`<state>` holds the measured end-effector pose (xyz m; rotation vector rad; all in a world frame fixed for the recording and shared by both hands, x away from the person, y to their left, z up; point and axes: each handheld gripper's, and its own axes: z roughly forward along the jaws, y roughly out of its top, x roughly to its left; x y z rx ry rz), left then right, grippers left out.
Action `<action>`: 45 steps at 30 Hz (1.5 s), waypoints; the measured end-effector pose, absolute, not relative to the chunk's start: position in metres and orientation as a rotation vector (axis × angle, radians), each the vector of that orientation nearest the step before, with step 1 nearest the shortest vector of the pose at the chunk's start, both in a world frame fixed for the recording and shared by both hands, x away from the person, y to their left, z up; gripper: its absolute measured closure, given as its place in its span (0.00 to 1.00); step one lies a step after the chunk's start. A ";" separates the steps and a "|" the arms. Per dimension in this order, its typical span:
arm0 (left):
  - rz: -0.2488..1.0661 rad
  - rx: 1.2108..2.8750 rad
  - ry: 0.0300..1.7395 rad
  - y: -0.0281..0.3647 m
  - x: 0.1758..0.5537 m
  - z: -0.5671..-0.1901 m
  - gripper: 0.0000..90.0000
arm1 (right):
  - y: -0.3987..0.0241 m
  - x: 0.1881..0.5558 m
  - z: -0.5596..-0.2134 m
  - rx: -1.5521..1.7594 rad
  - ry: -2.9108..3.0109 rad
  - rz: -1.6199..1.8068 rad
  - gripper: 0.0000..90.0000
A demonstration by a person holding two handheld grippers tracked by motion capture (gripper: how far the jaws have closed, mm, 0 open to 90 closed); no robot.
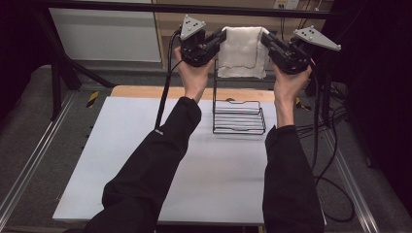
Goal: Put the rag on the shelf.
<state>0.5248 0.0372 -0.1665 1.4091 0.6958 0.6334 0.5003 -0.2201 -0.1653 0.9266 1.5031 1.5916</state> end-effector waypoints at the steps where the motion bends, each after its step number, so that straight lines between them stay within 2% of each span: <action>1: 0.632 1.407 0.696 0.037 0.526 -0.167 0.93 | -0.220 0.501 -0.166 0.929 1.506 1.591 0.92; 18: 0.631 1.486 0.698 0.030 0.537 -0.184 0.93 | -0.226 0.513 -0.187 0.981 1.538 1.565 0.92; 45: 0.559 1.570 0.654 0.026 0.517 -0.218 0.93 | -0.241 0.487 -0.220 0.993 1.584 1.546 0.92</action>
